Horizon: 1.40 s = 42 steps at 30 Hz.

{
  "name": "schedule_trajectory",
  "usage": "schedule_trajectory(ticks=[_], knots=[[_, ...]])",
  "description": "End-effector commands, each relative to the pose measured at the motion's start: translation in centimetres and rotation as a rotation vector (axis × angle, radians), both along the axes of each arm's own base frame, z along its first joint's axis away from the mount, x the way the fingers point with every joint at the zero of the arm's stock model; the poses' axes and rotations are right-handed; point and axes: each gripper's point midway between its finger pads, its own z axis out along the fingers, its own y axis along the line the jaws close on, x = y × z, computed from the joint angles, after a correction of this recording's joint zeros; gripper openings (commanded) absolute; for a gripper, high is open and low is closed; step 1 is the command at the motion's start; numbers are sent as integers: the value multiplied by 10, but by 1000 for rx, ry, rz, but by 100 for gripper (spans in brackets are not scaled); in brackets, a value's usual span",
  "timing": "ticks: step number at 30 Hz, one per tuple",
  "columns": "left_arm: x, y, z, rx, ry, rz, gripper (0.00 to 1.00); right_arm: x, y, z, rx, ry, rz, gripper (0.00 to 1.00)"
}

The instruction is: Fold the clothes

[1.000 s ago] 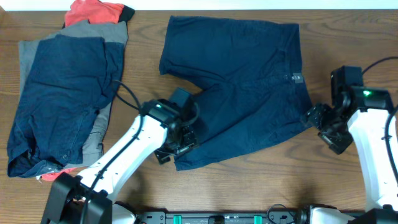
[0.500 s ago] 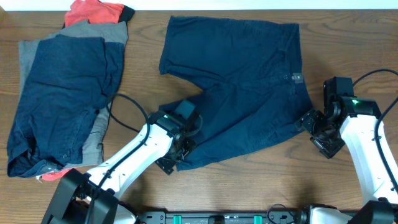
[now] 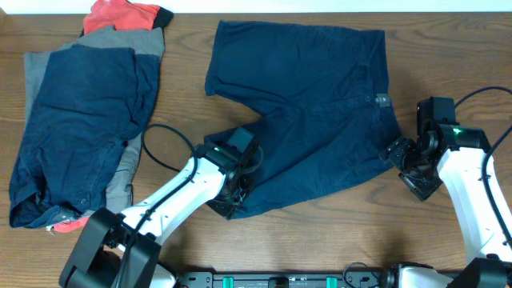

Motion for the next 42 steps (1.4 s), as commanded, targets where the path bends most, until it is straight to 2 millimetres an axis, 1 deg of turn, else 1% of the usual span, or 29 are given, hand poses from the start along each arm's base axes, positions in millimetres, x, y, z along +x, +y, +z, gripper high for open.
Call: schedule_trajectory(ticks=[1,6,8,10,13,18,19,20,22,24,25,28,35,39,42], knots=[[-5,-1,-2,-1,26,2,54,0,-1,-1,-2,-2,-20,85],[-14,-3,-5,-27,58,-30,55,2,-1,-1,-4,-7,-11,85],[-17,-2,-8,-24,70,-29,64,2,-1,-1,-4,-9,-9,85],[-20,-1,-12,-20,88,-29,70,3,-2,-1,-4,-13,-9,85],[-24,-3,-20,-32,125,-35,71,5,-2,-1,-5,-20,-9,85],[-27,-8,-34,-91,203,-52,71,8,-2,0,-6,-32,-9,85],[-28,-7,-37,-100,223,-47,65,8,-2,0,-6,-32,-9,85],[-29,-7,-40,-104,246,-33,55,8,-2,0,-6,-32,-9,85],[-31,-5,-45,-117,281,-23,28,8,-2,0,-6,-32,-9,84],[-31,-3,-47,-122,296,-16,19,8,-2,0,-7,-35,4,83],[-30,-3,-48,-124,295,-18,19,9,-2,0,-9,-37,17,82],[-29,-1,-47,-134,289,-41,6,10,-2,0,-14,-38,56,81],[-25,3,-47,-184,257,-160,6,10,-2,0,-16,-41,78,81],[-18,8,-45,-212,228,-204,6,12,-2,0,-18,-49,84,81],[-9,11,-39,-224,184,-220,6,16,-2,1,-19,-64,96,80]])
